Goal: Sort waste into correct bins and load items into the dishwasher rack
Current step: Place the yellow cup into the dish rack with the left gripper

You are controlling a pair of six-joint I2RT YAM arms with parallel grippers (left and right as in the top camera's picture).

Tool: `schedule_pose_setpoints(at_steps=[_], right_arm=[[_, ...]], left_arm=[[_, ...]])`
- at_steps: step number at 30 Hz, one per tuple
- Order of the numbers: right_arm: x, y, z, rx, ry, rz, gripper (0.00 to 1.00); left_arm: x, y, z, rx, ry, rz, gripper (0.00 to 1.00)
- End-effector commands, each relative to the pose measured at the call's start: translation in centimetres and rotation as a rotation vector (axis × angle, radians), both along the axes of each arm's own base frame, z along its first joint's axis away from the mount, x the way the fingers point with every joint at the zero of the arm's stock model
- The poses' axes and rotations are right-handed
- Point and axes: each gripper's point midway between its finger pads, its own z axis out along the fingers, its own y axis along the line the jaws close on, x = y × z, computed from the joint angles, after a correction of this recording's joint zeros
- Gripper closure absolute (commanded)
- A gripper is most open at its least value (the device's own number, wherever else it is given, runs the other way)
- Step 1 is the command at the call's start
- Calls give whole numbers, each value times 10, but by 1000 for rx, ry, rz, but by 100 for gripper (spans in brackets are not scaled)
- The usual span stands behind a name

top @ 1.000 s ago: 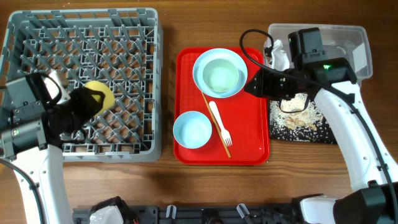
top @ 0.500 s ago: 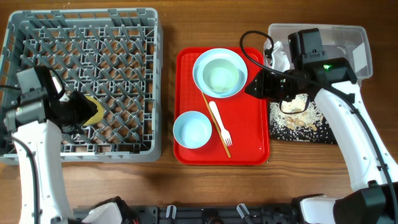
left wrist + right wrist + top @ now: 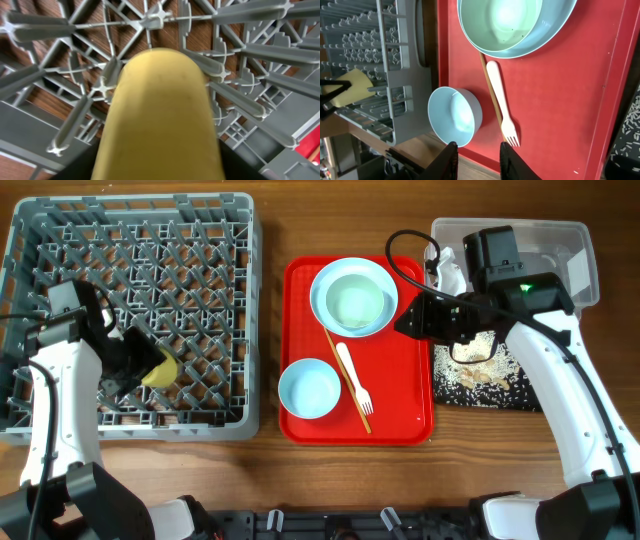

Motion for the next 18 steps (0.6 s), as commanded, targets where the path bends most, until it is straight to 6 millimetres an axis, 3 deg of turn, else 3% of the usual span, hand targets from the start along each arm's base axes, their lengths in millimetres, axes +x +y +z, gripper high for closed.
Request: schedule_pose_setpoints(at_steps=[1, 6, 13, 15, 17, 18], right_arm=[[0, -3, 7, -17, -33, 5, 72], [0, -3, 7, -17, -33, 5, 71], [-2, -4, 6, -19, -26, 7, 70], [-1, -4, 6, -19, -29, 9, 45], [-1, -3, 6, -18, -32, 9, 31], [-1, -4, 6, -19, -30, 8, 15]], left_arm=[[5, -5, 2, -3, -11, -29, 0], [10, -13, 11, -14, -45, -51, 0], [35, -51, 68, -28, -270, -175, 0], [40, -68, 83, -28, -337, -233, 0], [40, -104, 99, -56, -403, -341, 0], [39, -125, 103, -80, -425, -402, 0]])
